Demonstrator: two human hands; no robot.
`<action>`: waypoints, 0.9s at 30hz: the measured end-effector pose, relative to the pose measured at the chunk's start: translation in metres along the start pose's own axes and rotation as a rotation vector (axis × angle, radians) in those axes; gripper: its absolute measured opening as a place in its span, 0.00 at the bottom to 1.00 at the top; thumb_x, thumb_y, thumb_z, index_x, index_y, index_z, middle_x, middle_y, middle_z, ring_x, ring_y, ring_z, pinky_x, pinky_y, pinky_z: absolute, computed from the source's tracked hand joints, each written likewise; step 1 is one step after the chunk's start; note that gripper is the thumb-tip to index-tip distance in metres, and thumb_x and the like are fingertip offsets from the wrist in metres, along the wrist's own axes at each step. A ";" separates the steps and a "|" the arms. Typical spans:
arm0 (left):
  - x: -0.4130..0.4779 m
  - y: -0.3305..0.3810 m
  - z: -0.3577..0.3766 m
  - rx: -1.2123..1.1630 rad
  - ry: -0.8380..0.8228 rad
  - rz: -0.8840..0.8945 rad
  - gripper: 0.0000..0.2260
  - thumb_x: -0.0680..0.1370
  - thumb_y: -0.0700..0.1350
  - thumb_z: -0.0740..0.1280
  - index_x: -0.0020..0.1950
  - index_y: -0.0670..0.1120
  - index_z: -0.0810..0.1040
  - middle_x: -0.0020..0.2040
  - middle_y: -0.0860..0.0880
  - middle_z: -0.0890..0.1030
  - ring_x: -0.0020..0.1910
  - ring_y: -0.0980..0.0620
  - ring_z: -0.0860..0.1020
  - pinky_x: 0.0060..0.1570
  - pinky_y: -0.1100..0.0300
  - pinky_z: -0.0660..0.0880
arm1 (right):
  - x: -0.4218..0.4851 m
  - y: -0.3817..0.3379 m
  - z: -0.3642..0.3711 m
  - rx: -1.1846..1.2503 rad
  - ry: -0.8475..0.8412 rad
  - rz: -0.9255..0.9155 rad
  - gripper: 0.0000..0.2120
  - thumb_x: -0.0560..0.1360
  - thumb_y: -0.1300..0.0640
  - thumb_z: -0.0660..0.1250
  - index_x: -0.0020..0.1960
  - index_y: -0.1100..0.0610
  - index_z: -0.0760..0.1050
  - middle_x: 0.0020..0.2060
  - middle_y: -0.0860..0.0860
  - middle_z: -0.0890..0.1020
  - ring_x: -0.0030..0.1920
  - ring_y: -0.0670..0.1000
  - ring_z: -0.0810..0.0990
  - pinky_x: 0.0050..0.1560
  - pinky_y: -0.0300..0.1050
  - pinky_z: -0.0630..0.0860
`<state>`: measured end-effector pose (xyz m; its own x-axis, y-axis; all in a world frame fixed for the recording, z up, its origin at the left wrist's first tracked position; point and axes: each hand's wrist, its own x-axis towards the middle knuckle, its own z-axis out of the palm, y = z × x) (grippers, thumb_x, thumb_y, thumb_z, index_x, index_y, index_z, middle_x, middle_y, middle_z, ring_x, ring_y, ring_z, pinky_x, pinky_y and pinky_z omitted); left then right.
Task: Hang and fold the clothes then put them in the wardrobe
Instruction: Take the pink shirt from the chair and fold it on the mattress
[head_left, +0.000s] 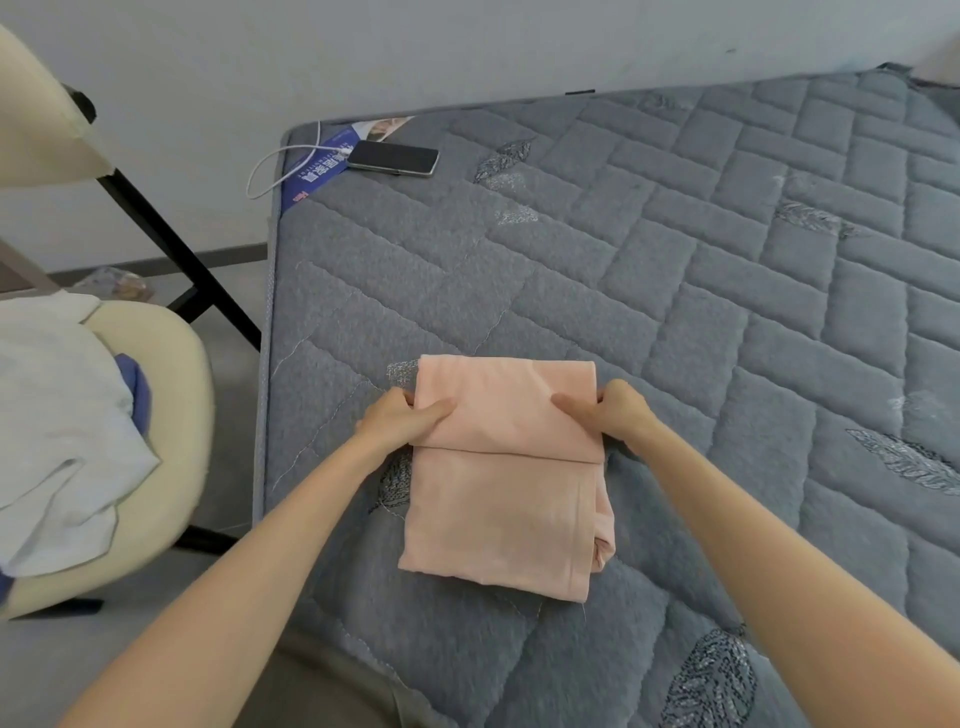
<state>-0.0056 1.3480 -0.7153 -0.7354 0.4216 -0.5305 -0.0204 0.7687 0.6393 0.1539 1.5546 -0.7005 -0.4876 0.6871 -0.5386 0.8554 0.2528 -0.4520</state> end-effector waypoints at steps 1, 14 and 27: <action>-0.001 0.000 -0.002 -0.065 -0.073 -0.008 0.26 0.73 0.58 0.70 0.63 0.42 0.74 0.59 0.48 0.78 0.57 0.49 0.76 0.54 0.57 0.74 | -0.003 -0.002 -0.006 0.005 -0.069 0.016 0.25 0.69 0.37 0.70 0.45 0.60 0.70 0.41 0.53 0.75 0.40 0.52 0.74 0.31 0.42 0.67; -0.030 0.015 -0.027 -0.400 0.142 0.339 0.22 0.69 0.28 0.71 0.57 0.48 0.73 0.46 0.53 0.77 0.44 0.59 0.74 0.33 0.79 0.69 | -0.037 -0.023 -0.031 0.720 -0.110 -0.165 0.23 0.73 0.77 0.61 0.64 0.60 0.70 0.45 0.55 0.77 0.38 0.53 0.83 0.39 0.44 0.83; -0.082 -0.026 -0.019 -0.539 -0.155 0.049 0.07 0.82 0.42 0.59 0.55 0.45 0.75 0.58 0.46 0.77 0.48 0.48 0.78 0.46 0.56 0.78 | -0.069 0.034 0.003 1.002 -0.207 0.077 0.09 0.74 0.67 0.60 0.48 0.57 0.77 0.44 0.52 0.81 0.40 0.53 0.76 0.38 0.44 0.73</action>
<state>0.0425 1.2836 -0.6777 -0.6368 0.5479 -0.5425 -0.3618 0.4090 0.8377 0.2165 1.5139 -0.6807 -0.5390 0.5224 -0.6607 0.3934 -0.5375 -0.7459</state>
